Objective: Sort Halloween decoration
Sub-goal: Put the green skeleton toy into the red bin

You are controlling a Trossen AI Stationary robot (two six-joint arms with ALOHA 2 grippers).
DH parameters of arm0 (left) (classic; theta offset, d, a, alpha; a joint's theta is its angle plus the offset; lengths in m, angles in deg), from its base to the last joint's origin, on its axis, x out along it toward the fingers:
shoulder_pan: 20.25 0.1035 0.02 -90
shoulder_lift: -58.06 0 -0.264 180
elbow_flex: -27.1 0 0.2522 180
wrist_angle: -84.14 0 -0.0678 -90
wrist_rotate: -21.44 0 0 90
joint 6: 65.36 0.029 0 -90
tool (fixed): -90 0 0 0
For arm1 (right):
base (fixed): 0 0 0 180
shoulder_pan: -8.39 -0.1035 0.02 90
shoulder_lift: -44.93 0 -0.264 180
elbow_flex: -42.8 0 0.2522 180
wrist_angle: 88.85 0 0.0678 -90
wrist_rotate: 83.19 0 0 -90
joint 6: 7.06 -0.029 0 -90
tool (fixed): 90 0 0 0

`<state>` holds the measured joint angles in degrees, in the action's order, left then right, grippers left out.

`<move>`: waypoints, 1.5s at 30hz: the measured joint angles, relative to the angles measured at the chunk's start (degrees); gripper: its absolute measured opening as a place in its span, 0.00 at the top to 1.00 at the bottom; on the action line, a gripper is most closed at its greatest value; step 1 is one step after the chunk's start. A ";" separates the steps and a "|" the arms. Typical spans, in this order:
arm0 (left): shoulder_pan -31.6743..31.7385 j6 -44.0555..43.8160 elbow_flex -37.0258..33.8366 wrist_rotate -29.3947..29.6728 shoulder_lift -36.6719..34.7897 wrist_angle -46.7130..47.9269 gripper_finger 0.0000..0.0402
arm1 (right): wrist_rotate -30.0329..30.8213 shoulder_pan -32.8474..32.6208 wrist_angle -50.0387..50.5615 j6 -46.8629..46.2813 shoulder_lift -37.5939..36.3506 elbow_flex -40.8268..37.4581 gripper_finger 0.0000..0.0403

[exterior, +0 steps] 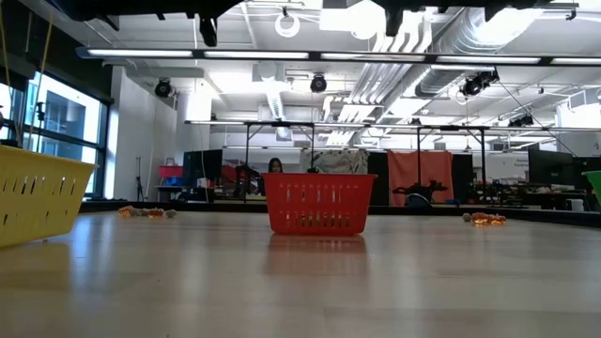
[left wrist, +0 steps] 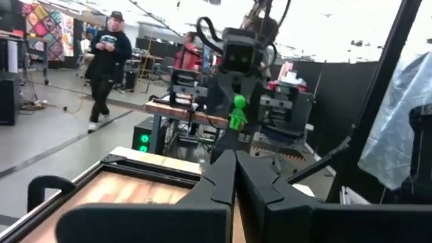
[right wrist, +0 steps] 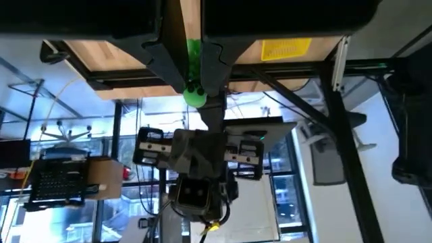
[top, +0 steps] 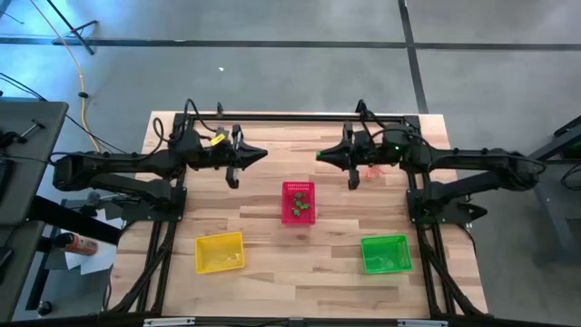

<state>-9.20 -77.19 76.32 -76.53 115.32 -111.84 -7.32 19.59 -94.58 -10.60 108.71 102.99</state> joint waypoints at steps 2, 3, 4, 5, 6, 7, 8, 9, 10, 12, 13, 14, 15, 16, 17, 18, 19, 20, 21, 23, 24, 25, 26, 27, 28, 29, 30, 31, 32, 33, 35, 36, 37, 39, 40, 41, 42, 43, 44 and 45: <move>-0.36 0.02 0.00 0.00 0.00 -0.04 1.00 | -1.40 0.46 -0.02 -0.03 0.47 0.78 1.00; -0.39 0.08 0.00 0.00 0.00 -0.07 1.00 | -2.05 0.61 -0.15 0.01 0.60 0.83 1.00; -0.37 0.06 0.00 0.00 0.00 -0.02 1.00 | -2.46 0.81 -0.13 -0.01 0.65 0.83 1.00; -0.35 0.06 0.00 0.00 0.00 0.00 1.00 | -2.51 0.87 0.07 -0.09 0.68 0.83 1.00; -0.35 0.09 0.00 0.00 0.00 -0.04 1.00 | -2.56 0.92 0.05 -0.39 0.69 0.83 1.00; -0.35 0.10 0.00 0.01 0.00 -0.06 1.00 | -2.58 0.94 -0.03 -0.44 0.69 0.83 1.00; -0.35 0.10 0.00 0.02 0.00 -0.07 1.00 | -2.60 0.92 -0.04 -0.45 0.69 0.83 1.00; -0.35 0.10 0.00 0.02 0.00 -0.07 1.00 | -2.60 0.92 0.02 -0.46 0.69 0.83 1.00; -0.35 0.10 0.00 0.02 0.00 -0.11 1.00 | -2.61 0.92 0.03 -0.46 0.69 0.83 1.00; -0.35 0.10 0.00 0.02 0.00 -0.13 1.00 | -2.62 0.90 -0.02 -0.47 0.69 0.83 1.00; -0.35 0.23 0.00 0.02 0.00 -0.11 1.00 | -2.62 0.79 0.01 -0.47 0.69 0.83 1.00; -0.35 0.61 0.00 0.02 0.00 -0.13 1.00 | -2.62 0.77 0.00 -0.47 0.69 0.83 1.00; -0.35 1.15 0.00 0.01 0.00 -0.13 1.00 | -2.62 0.77 0.00 -0.47 0.69 0.83 1.00; -0.34 1.52 0.00 0.02 0.00 -0.11 1.00 | -2.62 0.77 -0.02 -0.49 0.69 0.83 1.00; -0.33 1.56 0.00 0.02 0.00 -0.11 1.00 | -2.62 0.77 0.00 -0.66 0.69 0.83 1.00; -0.33 1.56 0.00 0.01 0.00 -0.11 1.00 | -2.62 0.77 0.01 -0.88 0.69 0.83 1.00; -0.33 1.59 0.00 0.02 0.00 -0.12 1.00 | -2.62 0.77 -0.01 -0.98 0.69 0.83 0.99; -0.33 1.59 0.00 0.02 0.00 -0.11 1.00 | -2.62 0.77 -0.02 -0.99 0.69 0.83 0.99; -0.30 1.59 0.00 0.00 0.00 -0.11 1.00 | -2.62 0.77 -0.01 -1.01 0.69 0.83 0.99; -0.30 1.59 0.00 0.02 0.00 -0.11 1.00 | -2.62 0.77 0.00 -1.64 0.69 0.83 0.99; -0.30 1.59 0.00 0.02 0.00 -0.09 1.00 | -2.62 0.77 -0.02 -2.00 0.69 0.83 0.99; -0.30 1.59 0.00 0.02 0.00 -0.09 1.00 | -2.61 0.77 0.00 -2.49 0.69 0.83 0.99; -0.30 1.59 0.00 0.02 0.00 -0.10 1.00 | -2.57 0.77 0.00 -2.75 0.69 0.83 0.99; -0.30 1.59 0.00 0.02 0.00 -0.10 1.00 | -2.47 0.77 0.03 -2.67 0.78 0.83 0.99; -0.30 1.61 0.00 0.02 0.00 -0.10 1.00 | -2.45 0.60 0.04 -2.45 1.12 0.83 0.99; -0.30 1.61 0.00 0.02 0.00 -0.09 1.00 | -2.42 0.26 0.55 -1.99 1.53 0.83 0.99; -0.30 1.61 0.00 0.02 0.00 -0.11 1.00 | -2.41 -0.11 1.27 -1.31 2.06 0.82 0.99; -0.30 1.61 0.00 0.00 0.00 -0.11 1.00 | -2.41 -0.66 1.41 -0.37 2.79 0.81 0.99; -0.30 1.61 0.00 0.00 0.00 -0.11 1.00 | -2.43 -1.23 1.87 0.52 3.64 0.95 0.99; -0.30 1.60 0.00 0.01 0.00 -0.11 1.00 | -2.43 -1.76 3.57 0.95 4.67 1.63 0.99; -0.30 1.59 0.00 0.00 0.00 -0.11 1.00 | -2.45 -2.64 7.21 1.75 7.27 3.58 0.99; -0.30 1.59 0.00 0.01 0.00 -0.09 1.00 | -2.43 -3.12 9.41 2.47 8.83 4.88 0.99; -0.30 1.59 0.00 0.02 0.00 -0.09 1.00 | -2.42 -3.55 12.12 3.47 10.39 6.27 0.99; -0.30 1.56 0.00 0.02 0.00 -0.10 1.00 | -2.41 -4.25 17.71 5.94 13.89 9.22 0.99; -0.30 1.57 0.00 0.02 0.00 -0.09 1.00 | -2.41 -4.51 20.20 7.02 15.78 10.65 0.99; -0.30 1.56 0.00 0.02 0.00 -0.10 1.00 | -2.43 -4.65 22.74 7.77 17.56 12.08 0.99; -0.30 1.56 0.00 0.01 0.00 -0.09 1.00 | -2.52 -4.78 25.01 8.41 19.32 13.36 0.99; -0.30 1.55 0.00 0.02 0.00 -0.09 1.00 | -2.60 -4.92 26.90 8.65 21.08 14.52 0.99; -0.30 1.56 0.00 0.02 0.00 -0.09 1.00 | -2.62 -4.98 28.50 8.96 22.75 15.60 0.99; -0.30 1.52 0.00 0.02 0.00 -0.09 1.00 | -2.64 -5.00 30.16 9.42 24.33 16.40 0.99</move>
<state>-9.50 -75.67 76.32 -76.50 115.32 -111.93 -9.97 14.59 -64.42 -1.18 133.04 119.39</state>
